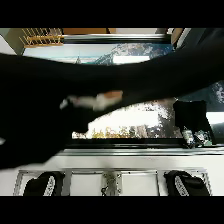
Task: Fold the clothes and pants, and hang the long-sleeved shirts on hangers.
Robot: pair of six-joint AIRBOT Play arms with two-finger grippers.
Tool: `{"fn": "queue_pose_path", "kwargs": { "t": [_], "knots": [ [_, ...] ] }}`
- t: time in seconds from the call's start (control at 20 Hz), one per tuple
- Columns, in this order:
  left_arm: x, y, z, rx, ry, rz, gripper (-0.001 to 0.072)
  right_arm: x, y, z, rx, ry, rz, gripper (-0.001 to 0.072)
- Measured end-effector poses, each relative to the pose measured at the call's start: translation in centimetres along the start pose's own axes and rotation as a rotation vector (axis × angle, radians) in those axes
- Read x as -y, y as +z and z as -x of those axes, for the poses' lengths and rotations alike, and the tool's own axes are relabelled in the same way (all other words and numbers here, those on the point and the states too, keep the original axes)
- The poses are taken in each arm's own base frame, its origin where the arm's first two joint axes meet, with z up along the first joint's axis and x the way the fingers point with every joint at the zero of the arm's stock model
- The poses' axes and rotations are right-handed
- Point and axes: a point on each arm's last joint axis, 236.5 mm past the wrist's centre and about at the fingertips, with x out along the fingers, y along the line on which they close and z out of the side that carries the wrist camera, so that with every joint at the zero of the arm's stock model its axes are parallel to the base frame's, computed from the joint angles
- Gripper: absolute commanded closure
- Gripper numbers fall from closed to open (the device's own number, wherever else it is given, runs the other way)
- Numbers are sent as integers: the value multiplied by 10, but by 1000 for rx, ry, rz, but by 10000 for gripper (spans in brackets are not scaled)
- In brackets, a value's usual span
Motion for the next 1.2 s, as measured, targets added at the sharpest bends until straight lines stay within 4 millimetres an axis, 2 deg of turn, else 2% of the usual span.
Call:
{"fn": "queue_pose_path", "kwargs": {
  "t": [0.1, 0.2, 0.3, 0.4, 0.5, 0.65, 0.8, 0.85, 0.95, 1.05, 1.1, 1.2],
  "knots": [
    [-7, -12, -15, -66, 7, 19, 699, 1, -6, -3, -28, -1, -2, 703],
    [-25, -40, -44, -192, 23, 55, 699, 6, -26, -19, -105, -7, -15, 703],
    [-49, -80, -79, -353, 45, 102, 699, 17, -63, -48, -240, -19, -35, 703],
    [-76, -128, -116, -524, 67, 156, 699, 30, -115, -84, -411, -30, -61, 703],
    [-106, -189, -154, -711, 87, 215, 699, 44, -179, -121, -596, -34, -81, 703],
    [-148, -297, -204, -981, 105, 311, 699, 60, -283, -170, -848, -37, -113, 703],
    [-173, -410, -234, -1206, 107, 386, 699, 74, -378, -203, -1018, -48, -144, 703],
    [-178, -445, -241, -1265, 106, 407, 699, 77, -403, -212, -1049, -51, -155, 703],
    [-185, -495, -254, -1334, 103, 430, 699, 82, -445, -230, -1077, -68, -192, 703],
    [-190, -524, -268, -1352, 99, 432, 699, 87, -469, -244, -1066, -94, -234, 702],
    [-193, -533, -277, -1345, 98, 433, 699, 89, -477, -250, -1056, -106, -248, 702],
    [-199, -537, -292, -1318, 99, 425, 699, 94, -485, -256, -1040, -124, -273, 703]
  ]
}}
